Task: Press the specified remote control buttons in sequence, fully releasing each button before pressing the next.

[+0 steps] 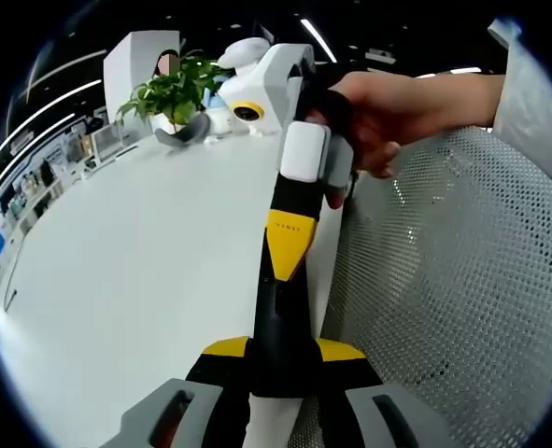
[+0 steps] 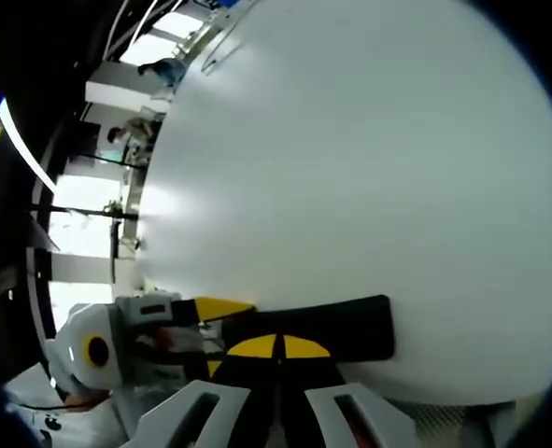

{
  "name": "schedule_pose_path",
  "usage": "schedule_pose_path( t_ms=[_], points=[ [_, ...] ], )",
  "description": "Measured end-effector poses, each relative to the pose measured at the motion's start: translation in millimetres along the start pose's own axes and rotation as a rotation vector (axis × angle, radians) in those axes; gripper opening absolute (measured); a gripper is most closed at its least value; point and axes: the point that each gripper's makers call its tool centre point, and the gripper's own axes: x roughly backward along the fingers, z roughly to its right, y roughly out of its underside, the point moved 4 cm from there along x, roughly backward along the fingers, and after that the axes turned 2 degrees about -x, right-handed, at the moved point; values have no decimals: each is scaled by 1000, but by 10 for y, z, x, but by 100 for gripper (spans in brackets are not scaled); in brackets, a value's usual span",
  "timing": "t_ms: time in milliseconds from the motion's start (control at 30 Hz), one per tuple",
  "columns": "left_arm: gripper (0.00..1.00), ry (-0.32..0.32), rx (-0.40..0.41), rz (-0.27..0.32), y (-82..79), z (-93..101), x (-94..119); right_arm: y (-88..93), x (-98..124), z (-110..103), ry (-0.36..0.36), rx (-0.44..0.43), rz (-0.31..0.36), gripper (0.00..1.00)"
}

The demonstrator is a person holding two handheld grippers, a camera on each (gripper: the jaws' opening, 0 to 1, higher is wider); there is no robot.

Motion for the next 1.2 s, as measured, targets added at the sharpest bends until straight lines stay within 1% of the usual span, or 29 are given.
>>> schedule_pose_path(
  t_ms=[233,533,767,867,1067,1200],
  points=[
    [25,0,1,1,1,2,-1,51,13,5,12,-10,-31,0],
    [25,1,0,1,3,2,-1,71,15,22,16,-16,-37,0],
    [25,2,0,2,2,7,2,95,0,29,27,8,-44,0],
    [25,2,0,4,2,8,2,108,-4,18,37,37,-53,0],
    [25,3,0,5,6,3,-2,116,-8,19,53,62,-60,0],
    [25,3,0,6,5,2,-1,115,-10,26,54,49,-61,0]
  ],
)
